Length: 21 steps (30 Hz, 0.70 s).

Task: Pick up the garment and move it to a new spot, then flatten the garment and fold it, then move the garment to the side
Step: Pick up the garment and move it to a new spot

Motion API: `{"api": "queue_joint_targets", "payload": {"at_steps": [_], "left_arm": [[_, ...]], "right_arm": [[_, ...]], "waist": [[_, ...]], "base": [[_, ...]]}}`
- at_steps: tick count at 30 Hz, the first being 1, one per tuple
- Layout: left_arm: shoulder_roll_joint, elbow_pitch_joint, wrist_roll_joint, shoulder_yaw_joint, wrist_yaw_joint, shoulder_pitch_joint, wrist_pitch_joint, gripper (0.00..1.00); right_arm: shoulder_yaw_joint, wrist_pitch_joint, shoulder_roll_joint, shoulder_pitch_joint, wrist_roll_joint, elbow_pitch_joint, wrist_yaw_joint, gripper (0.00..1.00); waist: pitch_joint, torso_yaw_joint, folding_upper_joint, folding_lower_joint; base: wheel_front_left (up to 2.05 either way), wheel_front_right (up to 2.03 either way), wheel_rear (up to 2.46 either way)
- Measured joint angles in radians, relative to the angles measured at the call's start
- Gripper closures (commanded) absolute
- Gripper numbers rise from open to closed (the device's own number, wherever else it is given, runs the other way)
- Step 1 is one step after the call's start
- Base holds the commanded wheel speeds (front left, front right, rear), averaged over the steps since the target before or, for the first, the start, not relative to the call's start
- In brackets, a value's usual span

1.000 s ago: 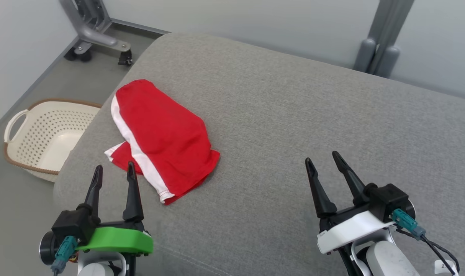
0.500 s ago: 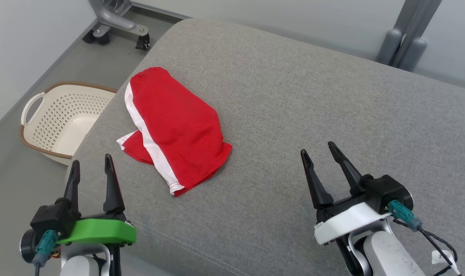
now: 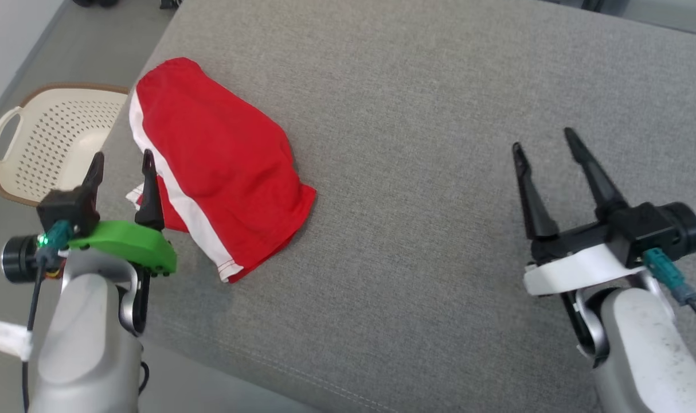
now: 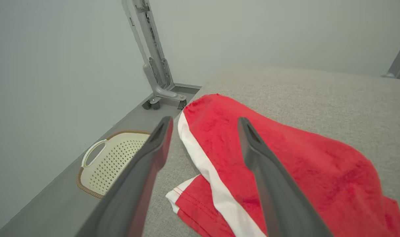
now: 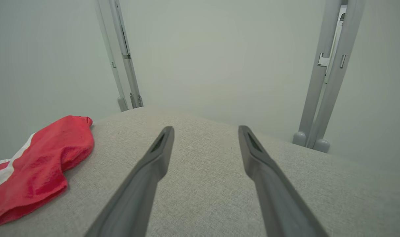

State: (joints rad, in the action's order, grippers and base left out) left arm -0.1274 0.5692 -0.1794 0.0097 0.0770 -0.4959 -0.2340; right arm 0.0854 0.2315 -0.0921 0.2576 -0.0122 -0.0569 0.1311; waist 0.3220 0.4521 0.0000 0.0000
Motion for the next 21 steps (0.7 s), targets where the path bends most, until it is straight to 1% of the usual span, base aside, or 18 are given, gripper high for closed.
{"api": "queue_joint_targets", "payload": {"at_steps": [3, 6, 9, 14, 18, 19, 20, 21], "left_arm": [[-0.031, 0.097, 0.011, -0.035, 0.023, -0.102, 0.044, 0.0], [-0.05, 0.194, -0.001, -0.082, 0.044, -0.18, 0.132, 0.0], [-0.071, 0.28, -0.029, -0.143, 0.051, -0.237, 0.229, 0.0], [-0.12, 0.342, -0.129, -0.297, 0.051, -0.308, 0.316, 0.0], [-0.158, 0.351, -0.226, -0.398, 0.05, -0.34, 0.38, 0.0], [-0.171, 0.348, -0.258, -0.426, 0.05, -0.348, 0.394, 0.63], [-0.182, 0.343, -0.28, -0.45, 0.05, -0.353, 0.401, 1.0], [-0.194, 0.34, -0.305, -0.473, 0.051, -0.358, 0.408, 1.0]], "right_arm": [[-0.065, -0.029, -0.018, 0.001, 0.017, 0.068, 0.0, 0.0], [-0.117, -0.059, -0.031, 0.001, 0.027, 0.135, 0.0, 0.0], [-0.134, -0.085, -0.041, 0.001, 0.031, 0.188, 0.0, 0.0], [-0.131, -0.108, -0.044, 0.001, 0.031, 0.235, 0.0, 0.0], [-0.125, -0.11, -0.04, 0.0, 0.033, 0.246, 0.0, 0.0], [-0.123, -0.11, -0.039, 0.0, 0.033, 0.246, 0.0, 0.0], [-0.122, -0.11, -0.038, -0.001, 0.034, 0.246, 0.0, 0.0], [-0.12, -0.109, -0.036, -0.001, 0.034, 0.246, 0.0, 0.0]], "waist": [[0.048, -0.01, 0.0, 0.0], [0.092, -0.02, 0.0, 0.0], [0.131, -0.031, 0.0, 0.0], [0.182, -0.056, 0.0, 0.0], [0.208, -0.076, 0.0, 0.0], [0.214, -0.081, 0.0001, 0.0], [0.218, -0.086, 0.0001, 0.0], [0.222, -0.091, 0.0001, 0.0]], "base": [[0.0, 0.0, 0.0], [0.0, 0.0, 0.0], [0.0, 0.0, 0.0], [0.0, 0.0, 0.0], [0.0, 0.0, 0.0], [0.0, 0.0, 0.0], [0.0, 0.0, 0.0], [0.0, 0.0, 0.0]]}}
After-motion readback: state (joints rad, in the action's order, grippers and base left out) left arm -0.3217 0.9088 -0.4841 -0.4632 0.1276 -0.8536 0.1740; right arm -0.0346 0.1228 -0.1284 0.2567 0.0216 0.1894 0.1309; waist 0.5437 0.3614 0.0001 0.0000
